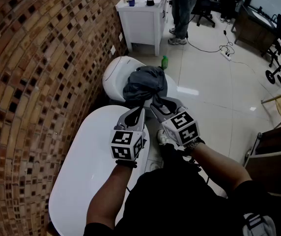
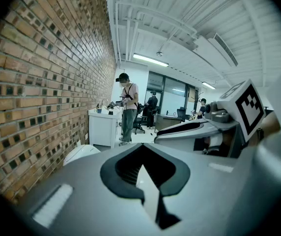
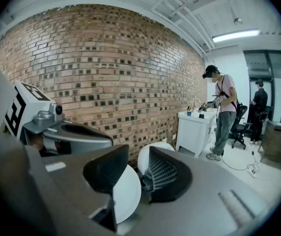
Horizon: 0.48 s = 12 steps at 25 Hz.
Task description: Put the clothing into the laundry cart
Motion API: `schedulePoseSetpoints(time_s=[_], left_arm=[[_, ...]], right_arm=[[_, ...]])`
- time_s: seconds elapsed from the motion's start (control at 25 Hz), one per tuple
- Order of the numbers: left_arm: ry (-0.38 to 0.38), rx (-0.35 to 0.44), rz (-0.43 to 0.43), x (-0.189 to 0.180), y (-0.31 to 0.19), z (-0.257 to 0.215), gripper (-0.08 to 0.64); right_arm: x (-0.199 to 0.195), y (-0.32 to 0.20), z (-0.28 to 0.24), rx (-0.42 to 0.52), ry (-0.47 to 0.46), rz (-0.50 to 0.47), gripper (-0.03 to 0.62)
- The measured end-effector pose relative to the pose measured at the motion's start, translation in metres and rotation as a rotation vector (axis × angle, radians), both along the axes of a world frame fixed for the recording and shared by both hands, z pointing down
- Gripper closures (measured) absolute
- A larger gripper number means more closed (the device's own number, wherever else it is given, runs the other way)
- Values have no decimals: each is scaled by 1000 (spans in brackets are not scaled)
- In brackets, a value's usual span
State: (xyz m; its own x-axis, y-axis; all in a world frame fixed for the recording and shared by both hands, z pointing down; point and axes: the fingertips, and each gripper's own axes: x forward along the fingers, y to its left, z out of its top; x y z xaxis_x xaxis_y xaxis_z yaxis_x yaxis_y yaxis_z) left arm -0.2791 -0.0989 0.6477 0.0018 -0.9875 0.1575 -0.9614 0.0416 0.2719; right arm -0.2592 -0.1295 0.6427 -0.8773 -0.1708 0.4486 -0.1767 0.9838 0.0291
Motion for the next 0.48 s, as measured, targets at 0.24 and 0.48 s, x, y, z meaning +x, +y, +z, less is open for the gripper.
schedulePoseSetpoints(time_s=[0.24,0.48], left_arm=[[6,-66,-14,-120,-34,44,558],[13,-149,-26,-155,-103,85,558]], right_arm=[[-123,-40,62,-41,59,-40,371],[-161,-118,119,-101,126,-84,276]])
